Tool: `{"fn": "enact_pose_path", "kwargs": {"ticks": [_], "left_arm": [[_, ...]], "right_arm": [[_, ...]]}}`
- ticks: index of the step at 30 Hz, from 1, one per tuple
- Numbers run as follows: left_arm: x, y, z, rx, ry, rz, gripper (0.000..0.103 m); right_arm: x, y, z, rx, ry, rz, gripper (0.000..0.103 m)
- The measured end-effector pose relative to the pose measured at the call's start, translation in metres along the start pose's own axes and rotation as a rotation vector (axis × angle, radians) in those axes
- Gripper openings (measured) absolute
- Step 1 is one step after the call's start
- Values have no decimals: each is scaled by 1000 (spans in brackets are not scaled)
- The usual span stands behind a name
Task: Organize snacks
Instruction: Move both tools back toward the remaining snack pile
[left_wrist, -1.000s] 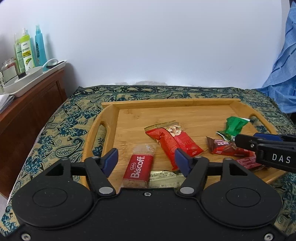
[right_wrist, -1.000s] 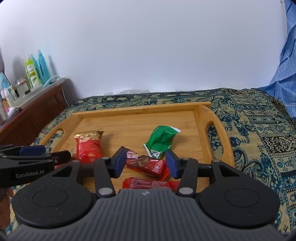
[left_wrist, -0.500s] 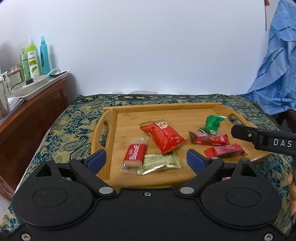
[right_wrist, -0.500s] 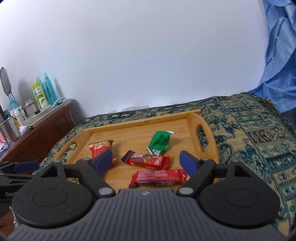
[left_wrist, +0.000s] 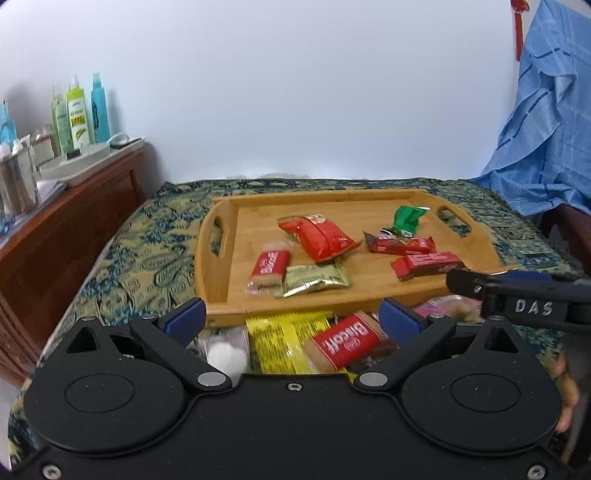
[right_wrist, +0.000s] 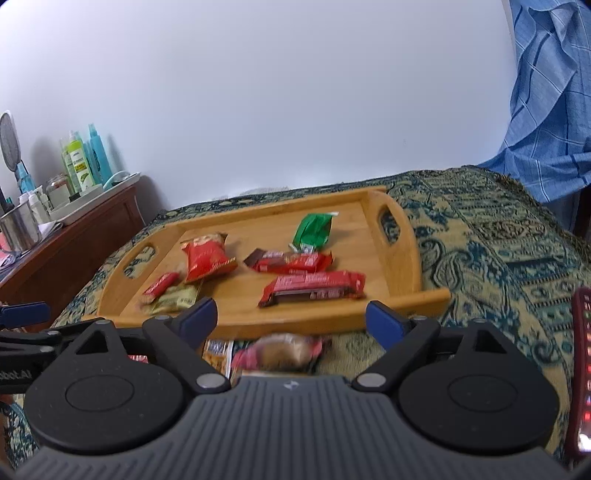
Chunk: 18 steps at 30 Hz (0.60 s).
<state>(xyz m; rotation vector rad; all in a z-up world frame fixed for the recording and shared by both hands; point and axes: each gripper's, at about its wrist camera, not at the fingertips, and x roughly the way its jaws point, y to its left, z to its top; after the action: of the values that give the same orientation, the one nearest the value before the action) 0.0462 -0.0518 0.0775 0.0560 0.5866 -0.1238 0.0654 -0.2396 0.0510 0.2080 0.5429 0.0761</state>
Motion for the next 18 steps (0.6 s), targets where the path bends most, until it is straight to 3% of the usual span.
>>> {"fn": "enact_pose_path", "kwargs": {"ticks": [11, 15, 18], "left_arm": [[-23, 0, -28, -17, -9, 27, 101], [-17, 7, -39, -14, -35, 114, 100], [-6, 17, -42, -47, 2, 140, 91]], "right_arm": [[-13, 9, -27, 10, 21, -34, 95], [-10, 16, -32, -20, 42, -31, 95], [-8, 21, -34, -57, 45, -51, 92]]}}
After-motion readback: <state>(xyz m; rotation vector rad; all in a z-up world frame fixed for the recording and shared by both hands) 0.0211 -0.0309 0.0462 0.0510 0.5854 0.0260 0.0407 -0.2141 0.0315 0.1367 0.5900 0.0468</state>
